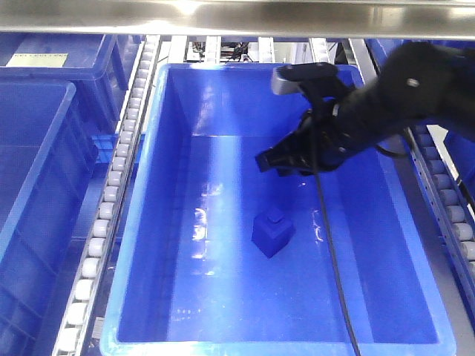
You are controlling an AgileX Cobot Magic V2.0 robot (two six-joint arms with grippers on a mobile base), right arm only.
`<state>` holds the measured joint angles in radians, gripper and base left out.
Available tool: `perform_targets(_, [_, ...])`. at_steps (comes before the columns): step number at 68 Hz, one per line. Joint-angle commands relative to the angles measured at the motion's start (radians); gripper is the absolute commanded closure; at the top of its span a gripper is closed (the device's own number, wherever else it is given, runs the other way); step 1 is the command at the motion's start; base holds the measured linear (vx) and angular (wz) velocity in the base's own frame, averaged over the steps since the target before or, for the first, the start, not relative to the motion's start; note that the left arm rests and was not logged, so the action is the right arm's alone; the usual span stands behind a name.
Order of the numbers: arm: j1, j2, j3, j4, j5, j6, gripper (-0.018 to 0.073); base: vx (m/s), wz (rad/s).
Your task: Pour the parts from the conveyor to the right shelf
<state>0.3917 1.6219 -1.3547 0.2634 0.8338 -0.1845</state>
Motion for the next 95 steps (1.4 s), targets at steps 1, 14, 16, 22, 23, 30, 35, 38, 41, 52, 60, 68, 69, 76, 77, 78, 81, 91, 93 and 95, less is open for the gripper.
perform_targets(1, [0.000,-0.087,0.060,0.008,-0.093,-0.012,0.0570,0.00,0.00])
perform_targets(14, [0.000,-0.268,0.355,0.016,-0.308,-0.011,0.0570,0.00,0.00])
perform_targets(16, [0.000,-0.311,0.402,0.018,-0.346,-0.011,0.0570,0.00,0.00])
perform_targets(22, [0.000,-0.436,0.509,0.019,-0.424,-0.011,0.0570,0.00,0.00])
perform_targets(23, [0.000,-0.455,0.523,0.019,-0.432,-0.011,0.0570,0.00,0.00])
perform_targets(30, [0.000,-0.613,0.605,0.014,-0.455,-0.017,0.0570,0.00,0.00])
perform_targets(35, [0.000,-0.713,0.637,0.007,-0.445,-0.019,0.0570,0.00,0.00])
perform_targets(38, [0.000,-0.771,0.646,0.007,-0.435,-0.019,0.0570,0.00,0.00])
perform_targets(41, [0.000,-0.821,0.652,0.007,-0.427,-0.015,0.0570,0.00,0.00])
perform_targets(52, [0.000,-0.986,0.652,0.009,-0.333,-0.015,0.0570,0.00,0.00])
perform_targets(60, [0.000,-1.080,0.652,0.005,-0.268,-0.015,0.0570,0.00,0.00])
perform_targets(68, [0.000,-1.157,0.680,-0.047,-0.302,-0.015,0.0570,0.00,0.00])
perform_targets(69, [0.000,-1.169,0.694,-0.055,-0.323,-0.015,0.0570,0.00,0.00])
perform_targets(76, [0.000,-1.216,0.804,-0.068,-0.490,-0.015,0.0570,0.00,0.00])
perform_targets(77, [0.000,-1.220,0.818,-0.068,-0.514,-0.015,0.0570,0.00,0.00])
perform_targets(78, [0.000,-1.224,0.833,-0.068,-0.540,-0.015,0.0570,0.00,0.00])
perform_targets(81, [-0.004,-1.236,0.888,-0.068,-0.645,-0.015,0.0570,0.00,0.00])
perform_targets(91, [-0.137,-1.257,1.062,-0.075,-0.861,-0.015,0.0570,0.00,0.00])
perform_targets(93, [-0.165,-1.265,1.081,-0.079,-0.866,-0.015,0.0570,0.00,0.00])
perform_targets(95, [-0.197,-1.278,1.100,-0.081,-0.864,-0.015,0.0570,0.00,0.00])
